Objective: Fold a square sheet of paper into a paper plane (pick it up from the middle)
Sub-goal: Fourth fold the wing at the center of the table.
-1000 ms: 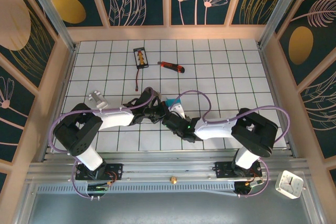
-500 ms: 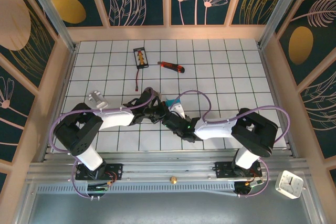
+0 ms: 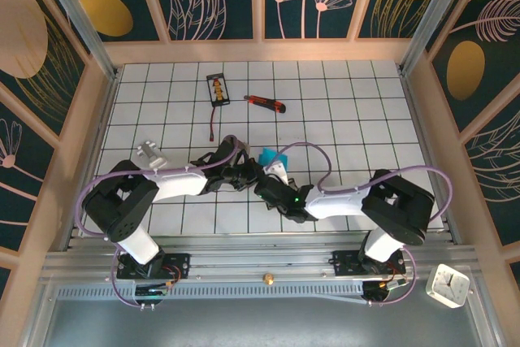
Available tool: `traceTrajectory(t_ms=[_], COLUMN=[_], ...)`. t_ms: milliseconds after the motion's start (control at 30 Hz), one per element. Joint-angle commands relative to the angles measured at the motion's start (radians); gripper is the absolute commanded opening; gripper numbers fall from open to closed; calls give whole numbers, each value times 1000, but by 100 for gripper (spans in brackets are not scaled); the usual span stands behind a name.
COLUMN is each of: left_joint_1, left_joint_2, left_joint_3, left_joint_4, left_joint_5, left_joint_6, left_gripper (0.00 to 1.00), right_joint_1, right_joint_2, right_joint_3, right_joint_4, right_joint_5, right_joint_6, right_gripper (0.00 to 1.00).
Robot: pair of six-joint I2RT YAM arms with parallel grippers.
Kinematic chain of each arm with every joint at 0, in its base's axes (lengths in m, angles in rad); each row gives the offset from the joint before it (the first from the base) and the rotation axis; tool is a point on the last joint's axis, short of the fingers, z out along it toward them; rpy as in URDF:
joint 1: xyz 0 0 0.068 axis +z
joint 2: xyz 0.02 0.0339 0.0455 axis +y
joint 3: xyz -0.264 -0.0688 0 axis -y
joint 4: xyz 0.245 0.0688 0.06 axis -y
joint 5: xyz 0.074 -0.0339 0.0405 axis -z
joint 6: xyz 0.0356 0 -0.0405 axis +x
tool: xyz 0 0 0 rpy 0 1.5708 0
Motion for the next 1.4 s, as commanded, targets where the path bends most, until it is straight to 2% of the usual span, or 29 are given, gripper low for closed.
traceTrajectory(t_ms=[0,100,200,267,400,600,767,1367], left_joint_1=[17,28,31,30,27,18,5,-1], left_joint_2=[-82,-147,-170,-156,-101,-17,48,167], left_joint_3=[13,-14,-37,-46,-35,9,34,49], left_joint_4=[-68,-74,-71,-52,-4,31,57,84], left_joint_5=[-58,-111,-134,-113,-68,-45,-47,-115], left_joint_6=[-14,-10,-12,-24,-36,-24,-18,43], left_gripper=[27,35,35,32,19,7,0,0], right_joint_1=[-18,-35,-64,-83,-129,-169,-189,-215], right_joint_2=[-70,-132,-193,-228,-265,-273,-273,-266], right_joint_3=[-67,-129,-190,-227,-285,-348,-391,-469], right_joint_4=[70,144,231,284,369,469,546,633], right_joint_5=[-34,-94,-175,-225,-321,-392,-417,-401], right_joint_6=[16,5,-13,-15,20,114,196,415], right_gripper=[1,0,0,0,0,0,0,0])
